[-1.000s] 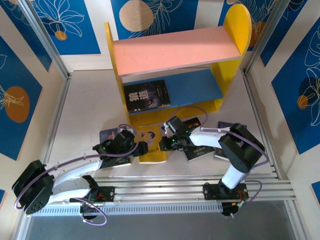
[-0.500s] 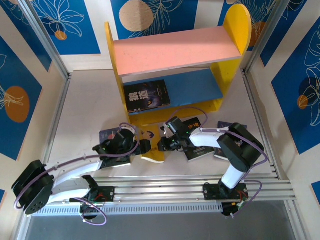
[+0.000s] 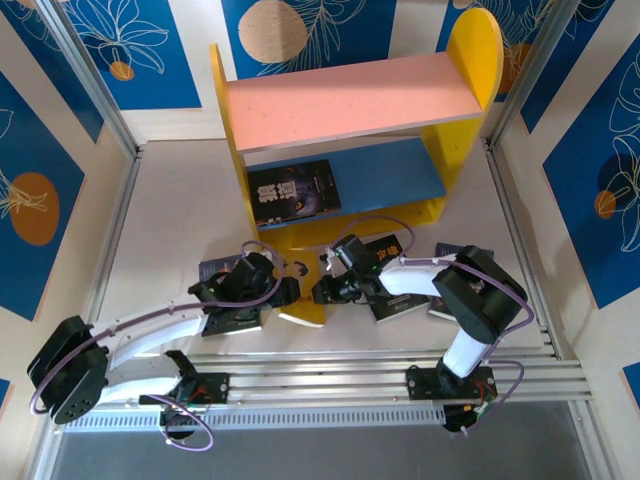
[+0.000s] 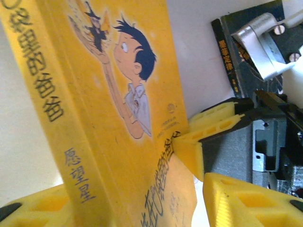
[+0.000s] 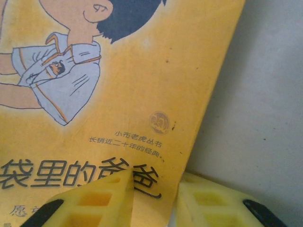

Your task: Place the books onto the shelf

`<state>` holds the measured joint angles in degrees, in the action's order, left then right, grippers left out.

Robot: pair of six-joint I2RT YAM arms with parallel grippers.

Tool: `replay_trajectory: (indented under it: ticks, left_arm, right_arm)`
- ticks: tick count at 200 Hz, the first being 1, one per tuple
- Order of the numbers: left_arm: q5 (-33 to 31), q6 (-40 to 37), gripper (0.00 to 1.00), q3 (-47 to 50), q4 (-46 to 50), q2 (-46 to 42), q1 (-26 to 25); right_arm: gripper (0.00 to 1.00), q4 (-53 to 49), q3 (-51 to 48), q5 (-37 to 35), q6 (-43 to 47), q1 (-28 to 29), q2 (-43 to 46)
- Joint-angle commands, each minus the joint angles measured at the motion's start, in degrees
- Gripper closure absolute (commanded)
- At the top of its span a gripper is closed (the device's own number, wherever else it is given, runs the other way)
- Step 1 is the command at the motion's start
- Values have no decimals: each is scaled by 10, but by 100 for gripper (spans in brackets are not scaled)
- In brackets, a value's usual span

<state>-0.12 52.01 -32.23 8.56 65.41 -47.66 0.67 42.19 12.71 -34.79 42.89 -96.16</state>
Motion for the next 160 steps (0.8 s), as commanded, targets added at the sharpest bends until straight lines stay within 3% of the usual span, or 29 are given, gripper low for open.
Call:
replay_trajectory:
  ticks: [1, 49, 71, 110, 147, 160]
  left_arm:
    - [-25, -15, 45, -22, 8, -14, -4]
    - [-26, -15, 49, -19, 2, -10, -5]
    - [-28, -20, 56, -21, 5, -9, -5]
    - [-28, -48, 72, -16, -7, -13, -5]
    - [-14, -82, 94, -17, -17, -20, -5]
    - [-4, -95, 96, -20, -17, -25, -6]
  right_arm:
    - [62, -77, -31, -7, 5, 10, -17]
    - [57, -84, -36, -14, 7, 6, -3]
    - [57, -90, -35, -15, 8, 3, 3]
    - [52, -88, -44, -27, 10, -14, 40]
    - [51, -111, -34, -38, 17, -28, 87]
    - [51, -119, -35, -44, 16, -33, 111]
